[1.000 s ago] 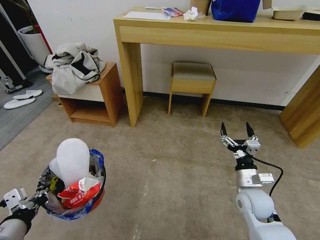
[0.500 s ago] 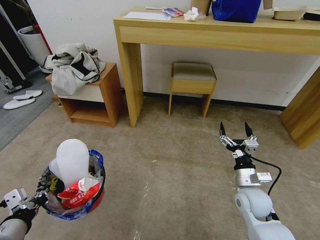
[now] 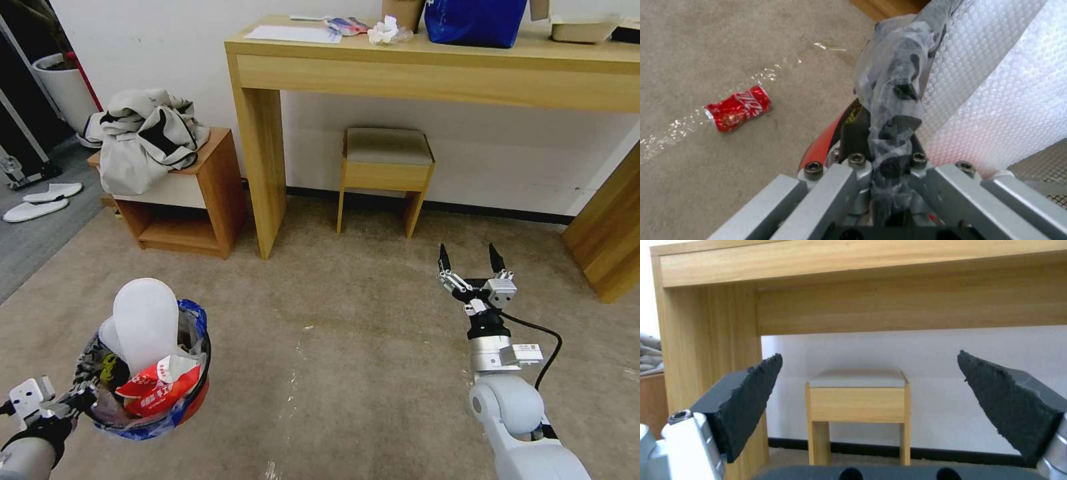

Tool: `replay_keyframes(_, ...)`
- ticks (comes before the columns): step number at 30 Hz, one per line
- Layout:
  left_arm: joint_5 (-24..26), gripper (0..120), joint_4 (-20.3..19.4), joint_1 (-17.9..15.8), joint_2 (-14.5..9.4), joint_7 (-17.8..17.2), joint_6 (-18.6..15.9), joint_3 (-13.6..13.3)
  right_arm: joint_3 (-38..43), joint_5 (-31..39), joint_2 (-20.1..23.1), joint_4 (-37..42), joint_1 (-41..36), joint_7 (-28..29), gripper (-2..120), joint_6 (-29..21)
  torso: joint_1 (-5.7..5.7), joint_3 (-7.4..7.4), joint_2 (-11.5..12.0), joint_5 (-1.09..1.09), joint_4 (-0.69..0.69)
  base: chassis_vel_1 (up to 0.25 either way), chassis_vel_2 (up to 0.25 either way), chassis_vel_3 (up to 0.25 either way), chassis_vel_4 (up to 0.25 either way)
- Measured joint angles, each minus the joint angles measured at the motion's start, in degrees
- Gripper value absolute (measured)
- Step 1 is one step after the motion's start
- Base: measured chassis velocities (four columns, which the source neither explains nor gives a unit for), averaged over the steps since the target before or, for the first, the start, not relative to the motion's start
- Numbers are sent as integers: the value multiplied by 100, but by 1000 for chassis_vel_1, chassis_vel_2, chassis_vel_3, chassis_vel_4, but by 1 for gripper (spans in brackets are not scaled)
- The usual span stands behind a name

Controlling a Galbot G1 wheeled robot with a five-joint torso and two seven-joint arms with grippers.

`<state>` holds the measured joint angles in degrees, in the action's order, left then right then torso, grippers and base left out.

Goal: Pick up the trash bin and place the garbage on the floor into it.

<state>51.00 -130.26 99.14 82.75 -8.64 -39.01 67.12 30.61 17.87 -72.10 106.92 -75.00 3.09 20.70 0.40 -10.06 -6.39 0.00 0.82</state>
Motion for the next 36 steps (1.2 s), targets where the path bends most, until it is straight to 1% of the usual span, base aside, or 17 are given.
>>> replay_keyframes(19, -8, 1, 42, -21, -10, 8, 4, -2, -32, -21, -9, -38, 25, -2, 100, 8, 0, 0, 0, 0, 0, -39, 40, 46, -43)
replay_keyframes(36, -8, 1, 174, -98, -40, 12, 12, -1, -108, -68, -45, -166, 161, -2, 100, 20, 0, 0, 0, 0, 0, -53, 61, 52, -58)
